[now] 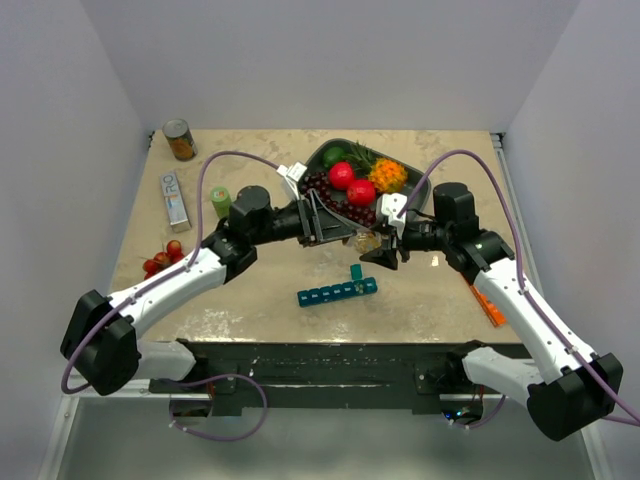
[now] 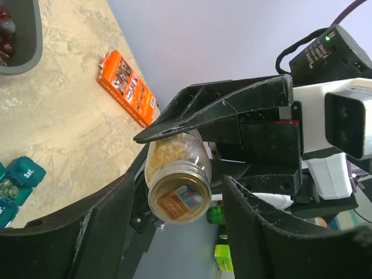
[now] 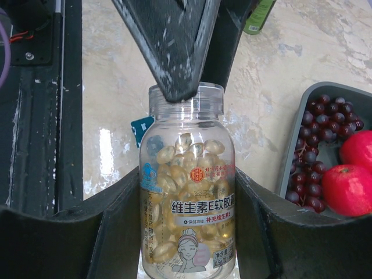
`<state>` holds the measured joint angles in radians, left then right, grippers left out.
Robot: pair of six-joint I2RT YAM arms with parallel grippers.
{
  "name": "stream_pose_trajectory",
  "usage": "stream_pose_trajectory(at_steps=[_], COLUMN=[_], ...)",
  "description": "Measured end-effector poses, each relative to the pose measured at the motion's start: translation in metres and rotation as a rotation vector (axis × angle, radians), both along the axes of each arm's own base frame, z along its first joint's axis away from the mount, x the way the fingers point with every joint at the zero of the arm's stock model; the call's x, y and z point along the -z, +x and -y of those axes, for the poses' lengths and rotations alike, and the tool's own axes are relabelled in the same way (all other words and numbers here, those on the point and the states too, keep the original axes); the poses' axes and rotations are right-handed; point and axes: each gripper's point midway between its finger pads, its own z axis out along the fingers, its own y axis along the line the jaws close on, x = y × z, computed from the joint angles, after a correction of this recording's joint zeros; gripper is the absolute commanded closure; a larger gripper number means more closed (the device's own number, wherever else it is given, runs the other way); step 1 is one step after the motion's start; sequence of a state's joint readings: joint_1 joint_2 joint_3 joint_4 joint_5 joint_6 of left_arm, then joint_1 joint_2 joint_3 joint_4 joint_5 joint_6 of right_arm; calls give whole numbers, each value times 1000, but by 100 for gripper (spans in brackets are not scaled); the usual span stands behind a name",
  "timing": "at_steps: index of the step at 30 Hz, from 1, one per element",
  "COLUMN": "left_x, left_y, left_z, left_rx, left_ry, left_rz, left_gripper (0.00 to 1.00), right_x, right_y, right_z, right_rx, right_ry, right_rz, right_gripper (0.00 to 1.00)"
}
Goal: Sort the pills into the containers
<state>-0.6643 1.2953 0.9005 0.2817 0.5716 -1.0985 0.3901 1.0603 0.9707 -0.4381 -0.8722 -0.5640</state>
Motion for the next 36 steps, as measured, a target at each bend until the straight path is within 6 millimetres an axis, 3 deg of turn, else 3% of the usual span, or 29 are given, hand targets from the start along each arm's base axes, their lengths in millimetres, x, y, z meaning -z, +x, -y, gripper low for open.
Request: stream_pose_trajectory(at_steps=[2,5,6,8,9,11,16,20,21,26,27,28,29,31,32,36], left_x=[2,5,5,6,5,4,5,10,12,10,7,3,-1,-10,-16,-38], left_y=[-1,-3,-3,-3,-2,-2,-8,-23,-28,-51,-51,-52,-51,-50,-50,-51], left_z=[4,9,11,13,13,14,11,4,0,-14,-15,-15,-15,-14,-15,-22], left_rx=[11,29,35,43,44,49,126,255,285,362,360,356,347,333,322,273], left_ry=[7,19,23,37,40,51,75,119,131,152,150,144,135,103,86,8], left_rz=[-1,3,6,18,28,50,173,411,483,791,832,863,885,945,964,1015], left_gripper=[40,51,66,76,88,97,100,100,88,55,45,43,34,30,16,11], right_x=[-1,-1,-1,0,0,-1,-1,4,5,-2,-6,-9,-11,-11,-10,-6], right_y=[0,0,0,0,1,2,-2,-17,-23,-45,-46,-46,-47,-48,-48,-49], right_z=[-1,-1,-1,0,0,0,-4,-15,-18,-30,-31,-31,-31,-29,-28,-27], right_rx=[-1,0,0,6,9,12,2,-39,-55,-157,-165,-170,-172,-162,-156,-144], right_ry=[2,3,3,0,-1,2,43,153,185,283,294,303,308,310,307,299], right_rz=[1,-1,-1,-3,-2,-1,-16,-140,-184,-290,-287,-283,-281,-315,-327,-357], right_gripper=[100,100,100,100,100,100,100,100,100,100,100,100,100,100,100,100])
